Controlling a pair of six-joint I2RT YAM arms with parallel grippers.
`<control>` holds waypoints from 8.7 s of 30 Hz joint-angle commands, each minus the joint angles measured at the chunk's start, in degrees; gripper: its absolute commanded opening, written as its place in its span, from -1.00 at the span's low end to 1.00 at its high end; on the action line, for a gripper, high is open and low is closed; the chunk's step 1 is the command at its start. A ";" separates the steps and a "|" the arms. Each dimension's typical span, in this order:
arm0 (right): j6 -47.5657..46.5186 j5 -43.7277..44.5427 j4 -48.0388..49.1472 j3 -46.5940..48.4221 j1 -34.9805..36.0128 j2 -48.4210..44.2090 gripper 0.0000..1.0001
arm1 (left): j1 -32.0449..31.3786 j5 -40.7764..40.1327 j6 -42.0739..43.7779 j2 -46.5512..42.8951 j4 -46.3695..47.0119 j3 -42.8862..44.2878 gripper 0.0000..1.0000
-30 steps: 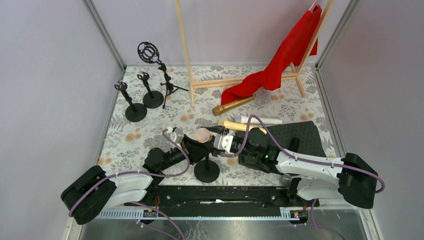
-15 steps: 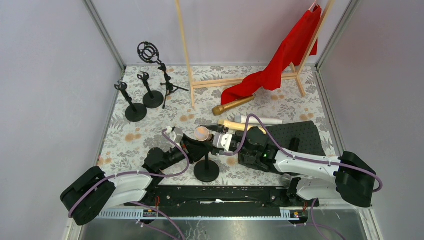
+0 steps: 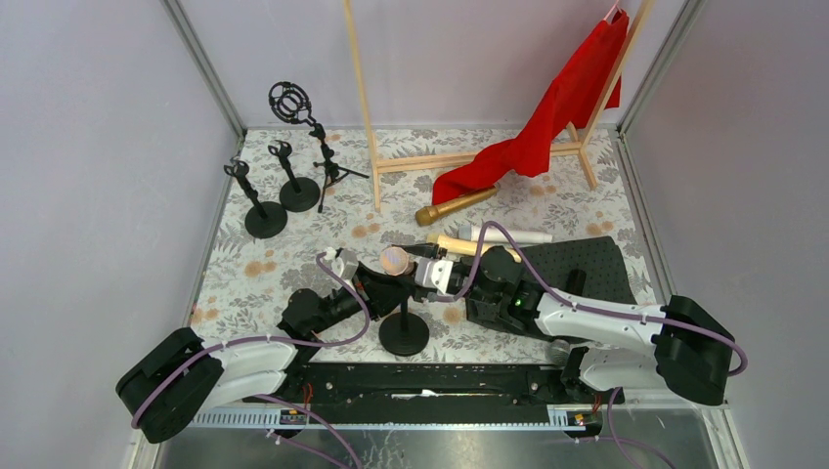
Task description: Attach the microphones to the stand
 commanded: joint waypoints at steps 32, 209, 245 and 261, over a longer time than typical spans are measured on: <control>19.38 3.82 -12.44 -4.57 -3.69 -26.71 0.62 | 0.27 -30.36 14.63 -15.89 -9.35 5.62 -1.00; 20.08 13.12 -30.16 -6.68 -3.69 -19.83 0.63 | 46.42 -57.73 33.75 46.18 9.40 38.66 -0.45; 18.88 15.53 -65.44 16.63 -13.43 -2.10 0.68 | 24.87 -25.82 2.92 -8.54 -40.98 24.84 -1.00; -3.01 1.59 -75.51 37.07 -22.38 24.43 0.68 | 23.78 -18.03 3.50 -20.81 -50.56 22.58 -1.00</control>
